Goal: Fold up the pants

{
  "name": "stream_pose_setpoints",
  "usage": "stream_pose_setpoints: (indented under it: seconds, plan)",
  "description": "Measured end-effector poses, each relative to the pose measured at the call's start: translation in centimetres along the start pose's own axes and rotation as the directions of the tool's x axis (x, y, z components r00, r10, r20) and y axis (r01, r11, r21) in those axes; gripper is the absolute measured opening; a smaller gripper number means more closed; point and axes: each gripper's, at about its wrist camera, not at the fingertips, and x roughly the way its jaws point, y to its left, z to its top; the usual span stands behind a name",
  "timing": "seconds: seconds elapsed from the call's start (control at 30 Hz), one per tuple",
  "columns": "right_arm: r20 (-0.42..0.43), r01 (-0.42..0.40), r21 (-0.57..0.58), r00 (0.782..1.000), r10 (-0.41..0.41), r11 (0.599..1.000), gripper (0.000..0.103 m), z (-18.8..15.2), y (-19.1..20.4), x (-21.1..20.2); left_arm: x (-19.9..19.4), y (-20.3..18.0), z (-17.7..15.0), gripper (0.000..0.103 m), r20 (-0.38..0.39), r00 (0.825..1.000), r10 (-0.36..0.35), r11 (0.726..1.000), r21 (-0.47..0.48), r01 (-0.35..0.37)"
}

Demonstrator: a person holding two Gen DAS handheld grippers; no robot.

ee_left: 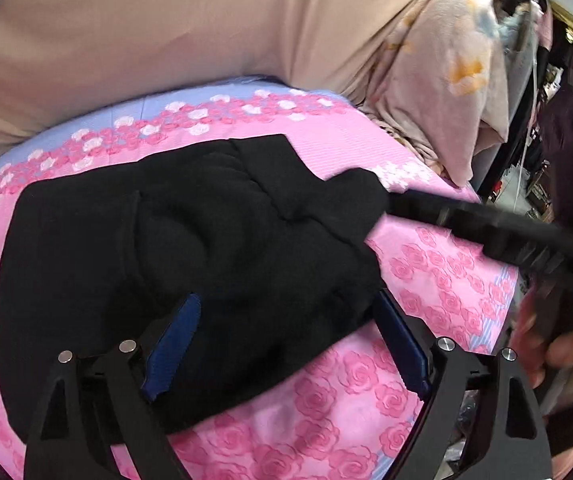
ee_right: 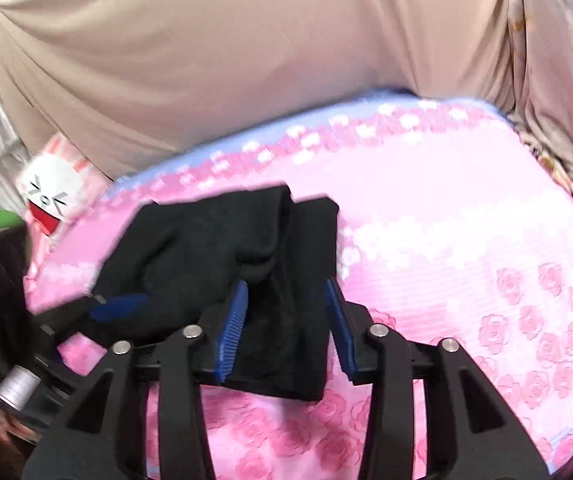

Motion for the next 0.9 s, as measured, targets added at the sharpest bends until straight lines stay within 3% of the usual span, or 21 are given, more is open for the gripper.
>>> stream_pose_setpoints:
  seconds: [0.07, 0.17, 0.27, 0.37, 0.47, 0.53, 0.57, 0.7, 0.8, 0.83, 0.87, 0.9]
  plan:
    - [0.027, 0.012, -0.049, 1.0, -0.011, 0.999, 0.076, 0.5, 1.4, 0.2, -0.7, -0.2, -0.4, 0.086, 0.009, 1.0, 0.014, 1.0, -0.002, -0.014]
    - [-0.003, 0.016, -0.07, 1.0, -0.016, 0.997, 0.077, 1.1, 2.6, 2.7, -2.9, 1.3, -0.5, 0.086, 0.028, 0.999, 0.02, 0.999, -0.048, -0.019]
    - [0.002, 0.003, -0.043, 1.0, -0.003, 0.999, 0.077, 1.4, 2.7, 3.2, -5.2, 3.8, -0.5, 0.086, 0.056, 0.994, 0.094, 0.992, -0.087, -0.089]
    - [-0.079, -0.033, -0.015, 0.996, 0.032, 0.999, 0.077, 0.6, 2.7, 6.4, -6.4, 6.5, -0.9, 0.086, 0.062, 0.979, 0.195, 0.974, -0.127, -0.186]
    - [-0.147, -0.004, -0.018, 0.989, 0.001, 1.0, 0.068, -1.3, 2.9, 9.8, -6.2, 8.9, -1.2, 0.086, 0.036, 0.972, 0.231, 0.959, -0.179, -0.221]
    - [-0.123, 0.017, -0.043, 0.992, -0.023, 0.999, 0.046, -1.3, 3.5, 9.2, -5.9, 10.1, -1.4, 0.086, 0.014, 0.969, 0.248, 0.949, -0.205, -0.24]
    - [-0.099, 0.024, -0.059, 0.995, -0.03, 0.998, 0.019, -0.9, 3.9, 8.2, -5.8, 10.4, -1.5, 0.086, 0.01, 0.967, 0.253, 0.947, -0.208, -0.246]
    - [0.028, 0.085, -0.097, 0.996, -0.083, 0.992, 0.011, 0.6, 5.5, 3.6, -5.2, 10.9, -1.6, 0.086, -0.004, 0.964, 0.267, 0.943, -0.207, -0.262]
    - [-0.039, 0.161, -0.093, 0.986, -0.165, 0.983, 0.012, -0.4, 4.2, 6.0, -5.0, 10.9, -1.9, 0.086, -0.005, 0.963, 0.268, 0.943, -0.204, -0.264]
    - [-0.083, 0.186, -0.1, 0.977, -0.195, 0.977, 0.014, -1.1, 3.6, 7.6, -4.8, 10.9, -1.9, 0.086, -0.008, 0.964, 0.267, 0.944, -0.201, -0.263]
    - [-0.107, 0.207, -0.108, 0.97, -0.218, 0.972, 0.023, -1.9, 3.2, 8.9, -4.6, 10.9, -1.9, 0.086, -0.012, 0.964, 0.265, 0.944, -0.198, -0.262]
    - [-0.095, 0.219, -0.104, 0.969, -0.229, 0.97, 0.024, -2.5, 3.1, 9.1, -4.4, 10.8, -1.9, 0.086, -0.015, 0.964, 0.265, 0.945, -0.196, -0.263]
